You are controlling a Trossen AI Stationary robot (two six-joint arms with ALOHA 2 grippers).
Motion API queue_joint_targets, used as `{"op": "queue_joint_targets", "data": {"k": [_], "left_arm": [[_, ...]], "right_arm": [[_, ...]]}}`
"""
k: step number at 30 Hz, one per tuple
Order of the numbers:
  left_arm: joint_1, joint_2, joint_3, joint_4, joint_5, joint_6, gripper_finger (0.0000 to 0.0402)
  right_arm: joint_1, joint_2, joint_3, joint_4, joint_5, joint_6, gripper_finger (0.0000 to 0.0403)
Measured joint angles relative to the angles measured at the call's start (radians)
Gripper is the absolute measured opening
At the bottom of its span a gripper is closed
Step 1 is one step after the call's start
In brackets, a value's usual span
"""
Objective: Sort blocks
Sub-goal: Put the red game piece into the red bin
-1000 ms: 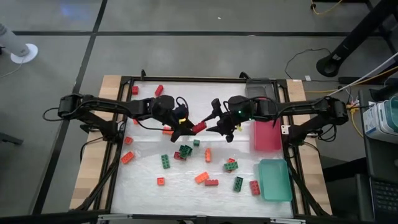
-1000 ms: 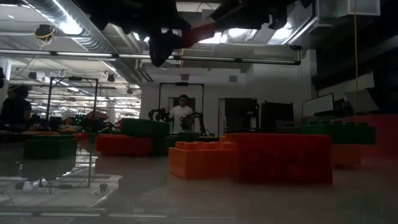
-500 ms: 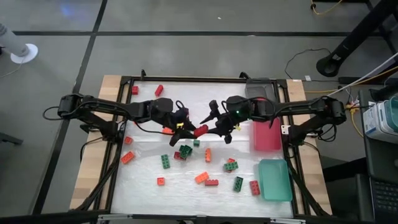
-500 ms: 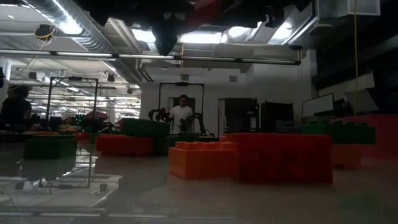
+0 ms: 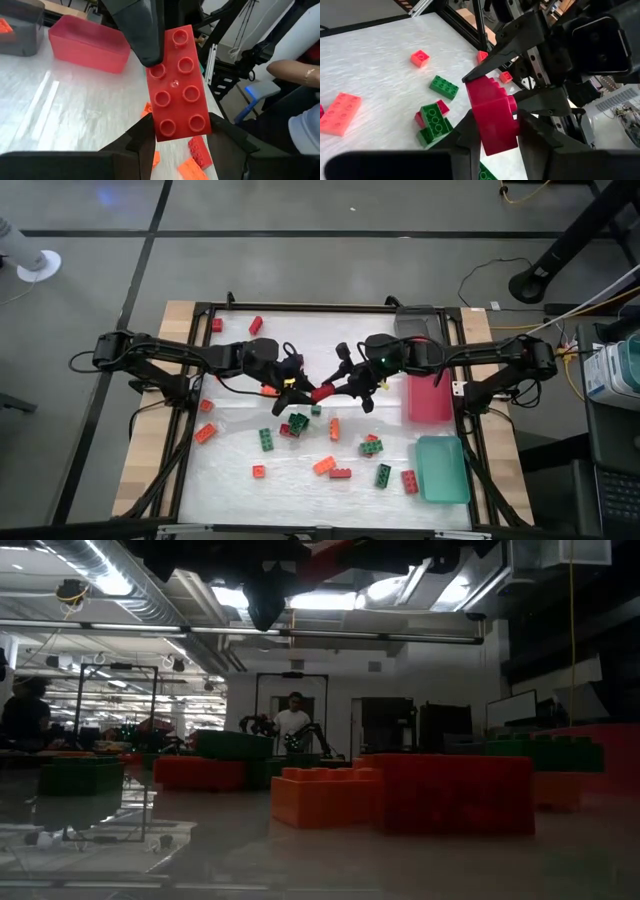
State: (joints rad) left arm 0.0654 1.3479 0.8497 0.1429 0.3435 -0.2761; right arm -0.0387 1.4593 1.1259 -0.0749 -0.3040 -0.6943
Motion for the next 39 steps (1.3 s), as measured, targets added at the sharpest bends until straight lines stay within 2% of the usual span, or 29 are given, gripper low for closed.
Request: {"op": "queue_joint_targets", "data": {"k": [5,12,17,23,27,32,39], "left_arm": [[0.001,0.000,0.000,-0.003,-0.011,-0.021,0.0151],[0.024,0.000,0.000,-0.016,-0.017,0.048,0.0182],[0.061,0.000,0.000,-0.043,-0.009,0.052,0.0187],[0.104,-0.001,0.000,-0.161,-0.009,0.051,0.0187],[0.125,-0.001,0.000,-0.266,-0.017,0.050,0.0187],[0.133,-0.001,-0.009,-0.304,-0.018,0.049,0.0187],[0.132,-0.001,-0.009,-0.393,-0.018,0.031,0.0188]], "right_arm": [[0.000,-0.009,0.000,-0.032,0.018,0.057,0.0109],[0.000,-0.048,0.000,-0.150,0.121,0.107,0.0097],[-0.001,-0.084,0.000,-0.276,0.201,0.198,0.0100],[-0.001,-0.134,0.000,-0.571,0.338,0.401,0.0101],[-0.001,-0.161,0.000,-0.810,0.389,0.555,0.0102],[-0.001,-0.167,0.000,-1.073,0.434,0.711,0.0103],[-0.001,-0.167,0.000,-1.315,0.435,0.836,0.0103]]}}
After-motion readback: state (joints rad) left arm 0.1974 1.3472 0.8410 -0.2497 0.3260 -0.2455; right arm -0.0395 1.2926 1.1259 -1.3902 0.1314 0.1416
